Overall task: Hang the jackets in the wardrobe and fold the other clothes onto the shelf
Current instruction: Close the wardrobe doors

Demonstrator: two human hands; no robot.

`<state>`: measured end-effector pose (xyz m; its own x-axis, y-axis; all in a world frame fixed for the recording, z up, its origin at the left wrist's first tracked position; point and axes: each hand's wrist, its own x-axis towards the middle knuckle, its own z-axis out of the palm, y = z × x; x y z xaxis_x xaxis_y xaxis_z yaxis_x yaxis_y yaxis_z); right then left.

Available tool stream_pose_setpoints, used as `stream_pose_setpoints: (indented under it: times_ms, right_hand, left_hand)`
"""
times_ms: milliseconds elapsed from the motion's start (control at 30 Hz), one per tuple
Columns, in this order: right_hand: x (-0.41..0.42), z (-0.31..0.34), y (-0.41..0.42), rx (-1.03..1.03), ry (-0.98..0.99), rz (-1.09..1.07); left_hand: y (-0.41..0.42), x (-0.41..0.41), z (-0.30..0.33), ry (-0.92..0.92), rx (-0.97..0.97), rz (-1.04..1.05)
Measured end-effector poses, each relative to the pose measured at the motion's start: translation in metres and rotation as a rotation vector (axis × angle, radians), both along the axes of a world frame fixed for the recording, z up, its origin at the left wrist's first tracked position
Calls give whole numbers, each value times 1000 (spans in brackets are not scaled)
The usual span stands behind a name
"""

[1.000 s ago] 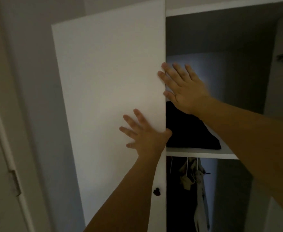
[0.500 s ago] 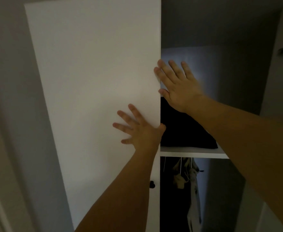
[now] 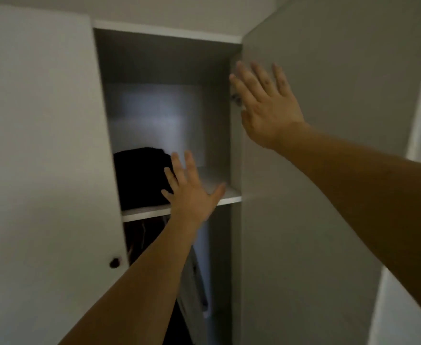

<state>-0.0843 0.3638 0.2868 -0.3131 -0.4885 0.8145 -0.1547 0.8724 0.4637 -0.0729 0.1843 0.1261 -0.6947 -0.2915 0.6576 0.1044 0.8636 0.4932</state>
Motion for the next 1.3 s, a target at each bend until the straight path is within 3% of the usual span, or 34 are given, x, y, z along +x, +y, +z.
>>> stream_pose_setpoints:
  times_ms: [167,300,367,467,500,567,833,967,1067,1300]
  right_hand:
    - [38,10,105,-76,86,-208]
    - [62,14,125,-128,219,-162]
    - [70,20,140,-370,202,-7]
    - [75,26,156,-889,-181,514]
    - [78,26,157,-1008,-318,631]
    - [77,26,154,-1145,-373,706]
    - [86,22,130,-1055,-365,837]
    - [100,20,110,-1032,-506,960]
    - [109,13,86,-981,-590,1069]
    - [106,-5,14,-853,-637,1253]
  left_hand:
    - [128,12,-6,-36,-43,-443]
    - [204,29,-21,-160,104,-691]
    - [225,36,-27,-115,142,-675]
    - [229,39,-34,-50,117,-652]
    - [228,40,-36,-43,99,-650]
    - [230,44,-38,-38,83,-622]
    - [218,57,-37,-43,-13,-494]
    - [196,75,-27,-102,-104,-440]
    - [167,91,-24,-106,-55,-463]
    - [84,134,-26,59,-71,-469]
